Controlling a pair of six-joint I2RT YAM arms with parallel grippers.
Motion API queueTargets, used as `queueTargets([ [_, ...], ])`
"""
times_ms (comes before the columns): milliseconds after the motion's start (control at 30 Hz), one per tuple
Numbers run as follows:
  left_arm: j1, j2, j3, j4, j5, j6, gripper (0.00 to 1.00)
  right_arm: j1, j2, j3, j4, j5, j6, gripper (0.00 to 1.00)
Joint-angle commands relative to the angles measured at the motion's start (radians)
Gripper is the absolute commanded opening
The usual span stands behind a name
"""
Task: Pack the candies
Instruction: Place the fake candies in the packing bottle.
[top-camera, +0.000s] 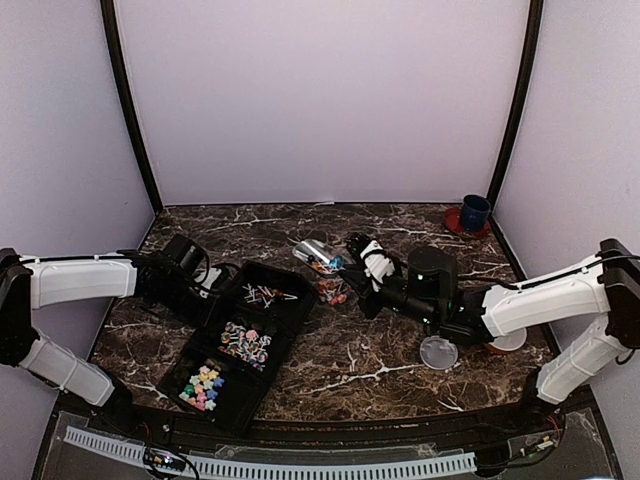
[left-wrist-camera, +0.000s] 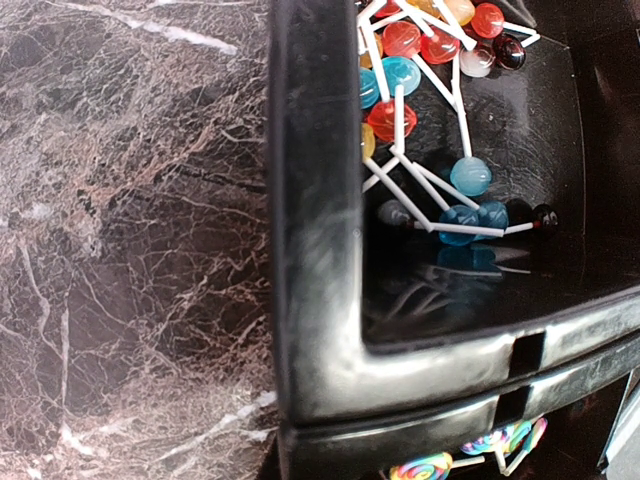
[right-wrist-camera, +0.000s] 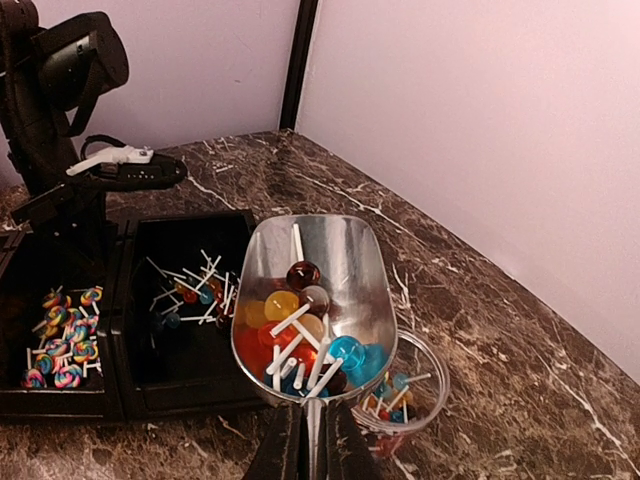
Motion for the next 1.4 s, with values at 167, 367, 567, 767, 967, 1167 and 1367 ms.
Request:
queueTargets([
  [167,0.004,-0.059,0.016,0.034,0.036,-0.023,0.0,-0.002,-0.164,-0.014,-0.297,0.115,0.059,0.0],
  [367,0.004,-0.06,0.016,0.035,0.037,-0.024,0.0,-0.013,-0.164,0.037,-0.478,0.127,0.109,0.0],
  [567,0.003,-0.06,0.016,0.035,0.037,-0.024,0.0,-0.026,-0.163,0.077,-0.552,0.124,0.141,0.0],
  [767,0.004,-0.061,0.016,0.035,0.037,-0.023,0.0,-0.036,-0.152,0.13,-0.621,0.116,0.145,0.0],
  [967,0.005,-0.064,0.016,0.035,0.036,-0.025,0.0,-0.04,-0.119,0.21,-0.729,0.112,0.154,0.0],
  [1167,0.004,-0.067,0.017,0.035,0.034,-0.023,0.0,-0.046,-0.082,0.292,-0.843,0.123,0.17,0.0],
  [1367,0.003,-0.07,0.016,0.035,0.036,-0.023,0.0,-0.05,-0.055,0.36,-0.93,0.129,0.184,0.0],
])
